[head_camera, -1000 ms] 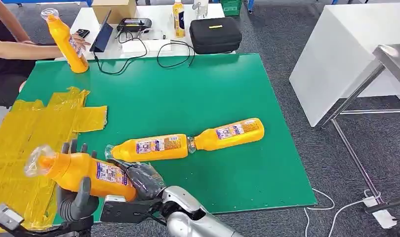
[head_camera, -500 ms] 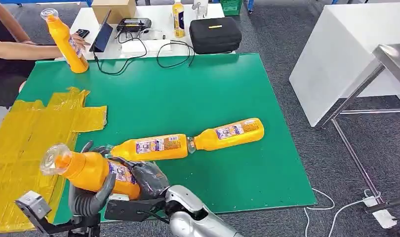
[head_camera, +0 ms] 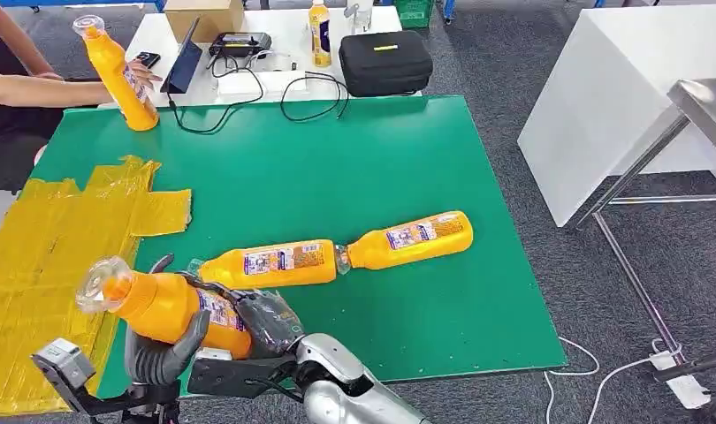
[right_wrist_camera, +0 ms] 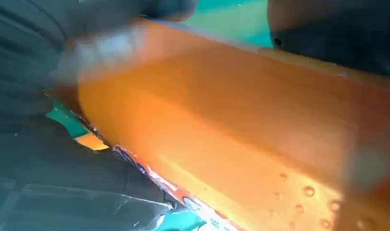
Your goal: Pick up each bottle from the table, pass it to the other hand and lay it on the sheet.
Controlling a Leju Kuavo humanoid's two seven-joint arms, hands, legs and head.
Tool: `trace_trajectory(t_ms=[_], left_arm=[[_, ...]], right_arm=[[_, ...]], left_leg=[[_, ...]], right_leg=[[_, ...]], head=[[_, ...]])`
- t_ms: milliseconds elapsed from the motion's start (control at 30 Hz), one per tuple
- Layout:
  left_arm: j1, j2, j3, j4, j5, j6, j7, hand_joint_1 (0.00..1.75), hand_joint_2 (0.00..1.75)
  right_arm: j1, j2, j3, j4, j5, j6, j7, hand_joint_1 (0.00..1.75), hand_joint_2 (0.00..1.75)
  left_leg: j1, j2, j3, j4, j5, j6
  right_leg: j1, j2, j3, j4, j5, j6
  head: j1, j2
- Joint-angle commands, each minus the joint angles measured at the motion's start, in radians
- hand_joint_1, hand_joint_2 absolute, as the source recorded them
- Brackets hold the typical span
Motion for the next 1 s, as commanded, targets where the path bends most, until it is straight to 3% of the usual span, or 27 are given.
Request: trace_trajectory(t_ms=[33, 67, 100, 133, 167, 333, 367, 533, 733, 867, 1000], left_arm=[[-0.034, 0.006, -0.017, 0.056, 0.024, -0.039, 0.001, 1.75, 1.75], [-0.037, 0.005, -0.002, 0.053, 0.031, -0.041, 0.001, 1.75, 1.75], [-0.038, 0.005, 0.003, 0.052, 0.031, -0.043, 0.0, 1.75, 1.75], [-0.054, 0.026, 0.035, 0.037, -0.059, 0.055, -0.028, 1.75, 1.75], [-0.087, 0.044, 0.077, 0.028, -0.185, 0.171, -0.014, 1.75, 1.75], [-0.25, 0.117, 0.222, 0.09, -0.533, 0.477, 0.042, 1.75, 1.75], [-0.279, 0.138, 0.25, 0.112, -0.605, 0.537, 0.047, 1.75, 1.75], [-0.301, 0.187, 0.301, 0.144, -0.842, 0.721, 0.049, 1.75, 1.75], [-0.325, 0.22, 0.262, 0.255, -1.052, 0.855, 0.113, 1.75, 1.75], [-0.345, 0.212, 0.306, 0.319, -1.285, 0.855, 0.145, 1.75, 1.75], [-0.348, 0.209, 0.315, 0.319, -1.313, 0.855, 0.154, 1.75, 1.75]], right_arm=[[0.056, 0.005, 0.045, -0.013, 0.054, -0.015, 0.021, 1.75, 1.75], [0.055, -0.002, 0.037, -0.025, 0.074, -0.046, 0.021, 0.42, 1.75], [0.057, -0.002, 0.032, -0.027, 0.075, -0.047, 0.02, 0.0, 1.75], [0.062, -0.027, -0.003, -0.074, 0.079, -0.087, 0.022, 0.0, 0.0], [0.073, -0.057, -0.042, -0.134, 0.085, -0.096, 0.029, 0.0, 0.0], [0.107, -0.124, -0.16, -0.276, 0.134, -0.068, 0.043, 0.0, 0.0], [0.107, -0.131, -0.173, -0.282, 0.141, -0.063, 0.04, 0.0, 0.0], [0.086, -0.128, -0.173, -0.265, 0.141, -0.045, 0.028, 0.0, 0.0], [0.058, -0.122, -0.144, -0.217, 0.12, -0.048, 0.02, 0.0, 0.0], [0.037, -0.135, -0.128, -0.209, 0.094, -0.048, 0.019, 0.0, 0.0], [0.035, -0.136, -0.126, -0.207, 0.092, -0.047, 0.019, 0.0, 0.0]], left_leg=[[0.002, -0.002, 0.007, -0.005, 0.0, -0.003], [0.001, -0.001, 0.003, -0.002, 0.0, -0.001], [0.001, -0.001, 0.004, -0.003, 0.0, -0.002], [0.001, -0.002, 0.002, -0.002, 0.0, -0.001], [0.002, -0.002, 0.004, -0.003, 0.0, -0.002], [0.002, -0.01, 0.001, -0.002, 0.002, -0.002], [0.001, -0.006, 0.0, -0.001, 0.002, -0.002], [0.002, -0.004, 0.004, -0.003, 0.002, -0.003], [0.002, -0.004, 0.004, -0.003, 0.001, -0.002], [0.002, -0.002, 0.003, -0.002, 0.001, -0.002], [0.001, -0.003, 0.003, -0.002, 0.001, -0.002]], right_leg=[[0.002, -0.003, 0.007, -0.005, -0.001, -0.002], [0.001, -0.002, 0.003, -0.002, -0.001, -0.001], [0.001, -0.002, 0.004, -0.002, -0.001, -0.001], [0.001, -0.003, 0.003, -0.002, -0.001, -0.001], [0.002, -0.004, 0.005, -0.003, -0.001, -0.002], [0.002, -0.01, 0.004, -0.003, 0.0, -0.002], [0.001, -0.006, 0.002, -0.002, 0.0, -0.001], [0.002, -0.005, 0.005, -0.003, 0.0, -0.002], [0.001, -0.005, 0.005, -0.002, 0.0, -0.001], [0.001, -0.003, 0.004, -0.001, 0.0, -0.001], [0.001, -0.003, 0.004, -0.002, 0.0, -0.001]], head=[[0.0, 0.0], [0.0, 0.0], [0.0, 0.0], [0.0, 0.0], [0.0, 0.0], [0.002, 0.0], [0.0, 0.0], [0.0, 0.0], [0.0, 0.0], [0.0, 0.0], [0.001, 0.0]])
